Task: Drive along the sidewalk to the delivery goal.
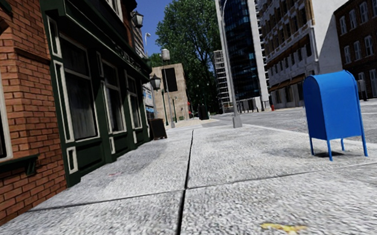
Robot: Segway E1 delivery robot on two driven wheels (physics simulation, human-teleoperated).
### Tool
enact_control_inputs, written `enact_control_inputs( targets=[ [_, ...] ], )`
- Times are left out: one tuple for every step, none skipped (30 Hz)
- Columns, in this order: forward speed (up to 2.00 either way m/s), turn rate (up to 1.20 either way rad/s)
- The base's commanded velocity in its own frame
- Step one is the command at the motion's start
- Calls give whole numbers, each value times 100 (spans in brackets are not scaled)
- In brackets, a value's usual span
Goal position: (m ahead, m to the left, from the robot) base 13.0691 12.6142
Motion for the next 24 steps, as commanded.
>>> enact_control_inputs(
  targets=[
    [200,0],
    [200,0],
    [200,0],
    [200,0],
    [200,0],
    [200,0],
    [200,0],
    [200,0],
    [200,0],
    [200,0],
    [200,0],
    [200,0],
    [200,0],
    [200,0],
    [200,0],
    [200,0],
    [200,0],
    [200,0],
    [200,0],
    [200,0],
    [200,0],
    [200,0],
    [200,0],
    [200,-120]
  ],
)
